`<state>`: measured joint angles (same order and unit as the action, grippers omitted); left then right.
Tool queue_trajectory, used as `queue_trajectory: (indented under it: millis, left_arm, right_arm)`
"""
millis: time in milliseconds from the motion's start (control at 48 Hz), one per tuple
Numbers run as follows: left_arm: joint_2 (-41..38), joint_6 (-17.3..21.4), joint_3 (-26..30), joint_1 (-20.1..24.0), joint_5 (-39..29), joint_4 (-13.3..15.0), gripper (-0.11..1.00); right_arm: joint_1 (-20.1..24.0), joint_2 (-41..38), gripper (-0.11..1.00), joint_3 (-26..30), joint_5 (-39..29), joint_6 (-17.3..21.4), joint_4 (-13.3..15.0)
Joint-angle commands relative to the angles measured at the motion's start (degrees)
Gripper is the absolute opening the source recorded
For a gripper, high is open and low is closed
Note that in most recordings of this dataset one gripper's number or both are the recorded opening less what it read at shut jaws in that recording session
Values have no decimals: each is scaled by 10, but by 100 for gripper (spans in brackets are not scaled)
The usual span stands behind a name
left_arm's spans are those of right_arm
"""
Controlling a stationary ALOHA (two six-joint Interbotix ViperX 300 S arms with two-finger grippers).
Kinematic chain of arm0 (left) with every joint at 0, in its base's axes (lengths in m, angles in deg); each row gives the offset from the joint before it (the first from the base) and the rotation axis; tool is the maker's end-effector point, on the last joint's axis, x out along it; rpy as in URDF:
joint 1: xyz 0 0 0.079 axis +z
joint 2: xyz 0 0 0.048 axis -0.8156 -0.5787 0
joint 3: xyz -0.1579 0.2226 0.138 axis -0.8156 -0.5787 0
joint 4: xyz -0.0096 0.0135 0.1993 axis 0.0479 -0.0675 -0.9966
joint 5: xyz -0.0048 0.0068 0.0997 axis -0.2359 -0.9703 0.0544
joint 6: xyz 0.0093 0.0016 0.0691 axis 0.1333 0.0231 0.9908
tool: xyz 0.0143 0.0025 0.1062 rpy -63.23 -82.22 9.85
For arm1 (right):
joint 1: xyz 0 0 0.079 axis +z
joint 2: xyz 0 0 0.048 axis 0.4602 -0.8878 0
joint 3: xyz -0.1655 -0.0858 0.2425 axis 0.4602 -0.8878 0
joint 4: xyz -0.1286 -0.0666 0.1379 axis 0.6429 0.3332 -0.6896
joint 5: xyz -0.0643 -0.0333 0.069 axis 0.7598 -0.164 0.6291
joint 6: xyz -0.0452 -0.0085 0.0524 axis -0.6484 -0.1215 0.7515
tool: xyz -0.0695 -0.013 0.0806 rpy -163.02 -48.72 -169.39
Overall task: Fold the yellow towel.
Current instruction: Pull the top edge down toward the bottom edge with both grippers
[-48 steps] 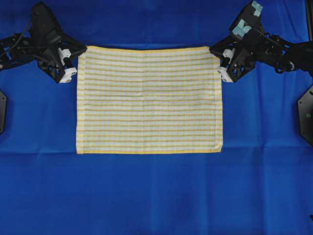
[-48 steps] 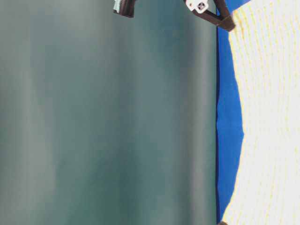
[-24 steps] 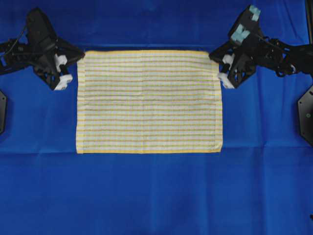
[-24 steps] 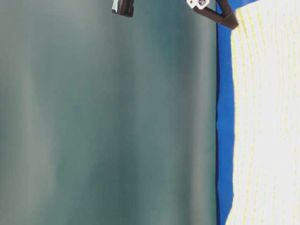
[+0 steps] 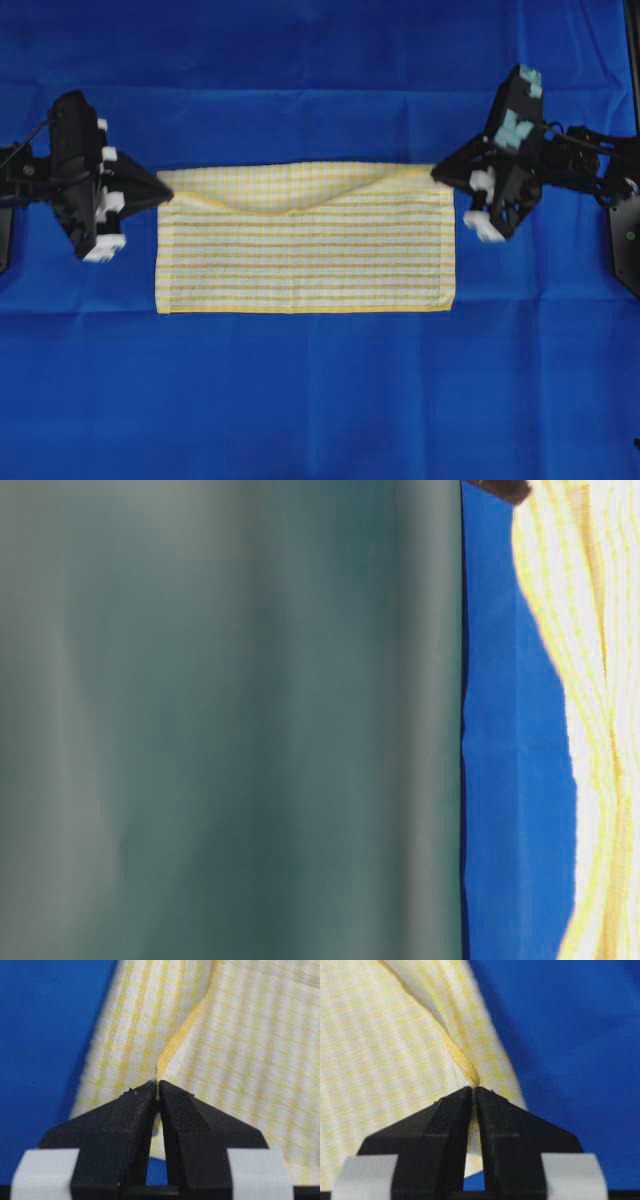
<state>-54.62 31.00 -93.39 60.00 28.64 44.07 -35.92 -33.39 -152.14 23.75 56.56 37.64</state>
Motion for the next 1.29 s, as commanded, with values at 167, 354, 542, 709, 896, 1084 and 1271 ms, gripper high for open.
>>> queue_trajectory:
  millis: [167,354,542,709,896,1084,1271]
  left_arm:
    - [21,-53,-3,-75,1,1,2]
    - [18,-77,0,-113,2,1,2]
    - [14,-82,3,-134,2,1,2]
    - [7,-81,8,-147,1,1,2]
    - [-8,-81,18,-157,2,1,2]
    - [-28,-80,37,-161,-11,1,2]
    - [-32,-81,42,-161,-44,1,2]
  right_arm:
    - [84,12,5,-1,6,0,-47]
    - [127,12,5,-4,4,0,-75]
    - [147,12,5,-4,4,0,-88]
    - [158,11,5,-4,3,0,-91]
    - [170,11,5,-5,3,0,-92]
    - [182,9,5,-4,1,0,-92]
    - [186,-4,6,6,-4,0,-92]
